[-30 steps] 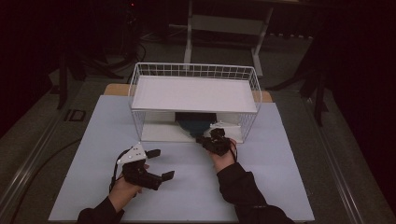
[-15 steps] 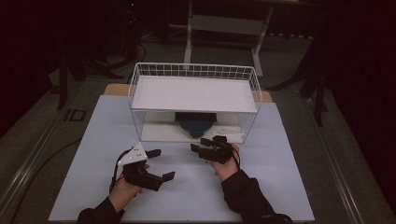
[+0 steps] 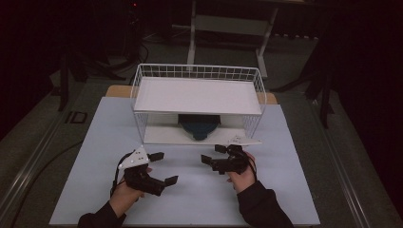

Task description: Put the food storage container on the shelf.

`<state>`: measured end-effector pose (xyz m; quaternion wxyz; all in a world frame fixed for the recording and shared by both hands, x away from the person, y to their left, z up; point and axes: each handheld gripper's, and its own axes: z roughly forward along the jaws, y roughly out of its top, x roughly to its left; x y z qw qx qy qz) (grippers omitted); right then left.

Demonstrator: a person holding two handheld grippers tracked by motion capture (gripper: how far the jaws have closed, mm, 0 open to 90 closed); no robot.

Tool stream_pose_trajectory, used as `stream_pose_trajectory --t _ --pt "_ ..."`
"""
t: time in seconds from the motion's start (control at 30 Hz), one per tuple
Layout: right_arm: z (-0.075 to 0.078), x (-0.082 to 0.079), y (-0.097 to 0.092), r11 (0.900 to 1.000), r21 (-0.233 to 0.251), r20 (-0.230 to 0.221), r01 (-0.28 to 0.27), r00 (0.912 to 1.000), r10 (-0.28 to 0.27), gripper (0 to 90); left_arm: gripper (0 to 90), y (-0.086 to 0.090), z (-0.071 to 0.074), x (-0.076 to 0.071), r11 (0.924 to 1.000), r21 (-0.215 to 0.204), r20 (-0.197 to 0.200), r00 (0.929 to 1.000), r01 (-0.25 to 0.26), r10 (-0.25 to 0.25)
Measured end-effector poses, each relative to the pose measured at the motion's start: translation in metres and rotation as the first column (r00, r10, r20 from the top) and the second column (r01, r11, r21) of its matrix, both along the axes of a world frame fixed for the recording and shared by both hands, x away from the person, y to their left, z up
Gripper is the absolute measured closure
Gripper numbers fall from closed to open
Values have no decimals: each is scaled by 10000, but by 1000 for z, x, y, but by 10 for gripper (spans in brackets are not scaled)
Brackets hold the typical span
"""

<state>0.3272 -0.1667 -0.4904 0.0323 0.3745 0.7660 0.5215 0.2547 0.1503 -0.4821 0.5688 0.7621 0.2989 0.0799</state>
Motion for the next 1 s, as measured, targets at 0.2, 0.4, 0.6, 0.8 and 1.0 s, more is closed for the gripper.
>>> stream_pose_trajectory --t 0.2,0.4,0.6,0.8,1.0 --pt "1 -14 -19 9995 -54 308 325 9990 -324 166 0 -1 1 -1 9999 -24 -55 9999 151 -151" --pt "3 -27 -38 9978 -55 417 666 9969 -663 166 0 1 0 -3 9998 27 -32 9998 199 -199" --pt "3 -41 -51 9968 -211 580 774 9954 -761 166 0 3 0 -4 9999 40 -13 9999 154 -154" --pt "4 -51 -61 9961 -261 741 841 9939 -819 166 0 4 -1 -6 9999 117 61 9999 109 -110" --pt "3 -62 -74 9961 -264 853 842 9930 -817 167 0 6 0 -7 9999 99 77 9999 99 -99"
